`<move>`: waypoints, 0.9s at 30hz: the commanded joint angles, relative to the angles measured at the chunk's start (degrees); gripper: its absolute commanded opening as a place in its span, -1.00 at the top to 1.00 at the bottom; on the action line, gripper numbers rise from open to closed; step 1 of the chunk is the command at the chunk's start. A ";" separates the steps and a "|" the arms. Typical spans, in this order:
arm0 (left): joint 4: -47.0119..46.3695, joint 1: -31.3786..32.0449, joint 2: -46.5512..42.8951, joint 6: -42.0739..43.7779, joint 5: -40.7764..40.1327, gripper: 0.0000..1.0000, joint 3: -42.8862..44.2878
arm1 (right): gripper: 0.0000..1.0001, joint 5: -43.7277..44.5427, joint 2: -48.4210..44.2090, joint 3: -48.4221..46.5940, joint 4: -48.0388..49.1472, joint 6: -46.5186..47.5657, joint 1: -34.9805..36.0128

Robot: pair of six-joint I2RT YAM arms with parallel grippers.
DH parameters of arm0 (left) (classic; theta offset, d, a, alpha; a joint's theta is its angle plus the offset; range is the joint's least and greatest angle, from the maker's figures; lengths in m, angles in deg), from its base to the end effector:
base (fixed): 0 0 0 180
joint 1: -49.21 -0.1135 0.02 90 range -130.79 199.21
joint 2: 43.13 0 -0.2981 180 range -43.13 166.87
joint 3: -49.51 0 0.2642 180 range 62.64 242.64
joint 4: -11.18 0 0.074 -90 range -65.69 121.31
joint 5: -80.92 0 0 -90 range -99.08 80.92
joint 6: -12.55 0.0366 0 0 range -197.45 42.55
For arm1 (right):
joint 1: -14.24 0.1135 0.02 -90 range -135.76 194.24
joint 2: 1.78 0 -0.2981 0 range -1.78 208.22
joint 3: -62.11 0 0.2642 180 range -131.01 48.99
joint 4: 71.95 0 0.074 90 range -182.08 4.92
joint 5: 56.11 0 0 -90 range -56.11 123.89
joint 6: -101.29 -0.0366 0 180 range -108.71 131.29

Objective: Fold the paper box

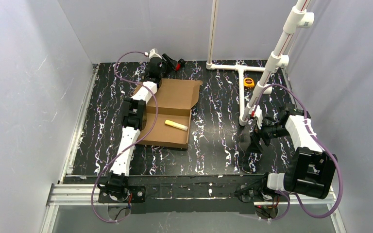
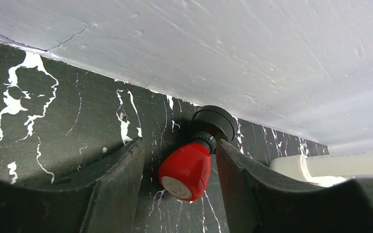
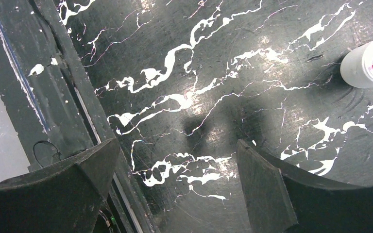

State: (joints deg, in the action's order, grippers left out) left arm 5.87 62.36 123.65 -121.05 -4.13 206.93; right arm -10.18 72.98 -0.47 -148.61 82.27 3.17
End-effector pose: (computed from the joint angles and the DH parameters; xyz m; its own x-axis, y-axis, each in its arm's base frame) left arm 0.6625 -0.1580 0.1309 -0.2639 -0.6439 -0.7182 0.1774 0.6995 -0.6923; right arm 0.2031 -0.0138 0.2451 -0.4371 -0.6066 -0.6640 -0.8872 0.4122 0.2075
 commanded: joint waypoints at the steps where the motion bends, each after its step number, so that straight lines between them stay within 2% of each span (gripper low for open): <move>1: -0.71 0.18 -0.23 -1.66 -0.11 -0.01 2.38 | -0.96 -0.66 0.26 -2.23 -2.04 1.66 0.44; 10: 0.99 0.45 -0.25 -1.03 5.43 0.18 1.23 | -0.96 -0.66 -0.22 -2.09 -2.16 1.79 0.52; 21: 3.72 1.08 -4.03 1.21 13.89 0.31 -4.24 | -0.97 -0.66 -1.37 -1.88 -2.15 1.88 0.76; 27: 3.94 2.20 -9.12 4.29 18.86 0.32 -12.67 | -0.97 -0.67 -2.39 -1.62 -2.19 1.95 0.86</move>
State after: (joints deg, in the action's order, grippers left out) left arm 4.60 62.91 120.72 -121.11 9.55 200.33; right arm -10.16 72.54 -0.53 -149.48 83.27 3.56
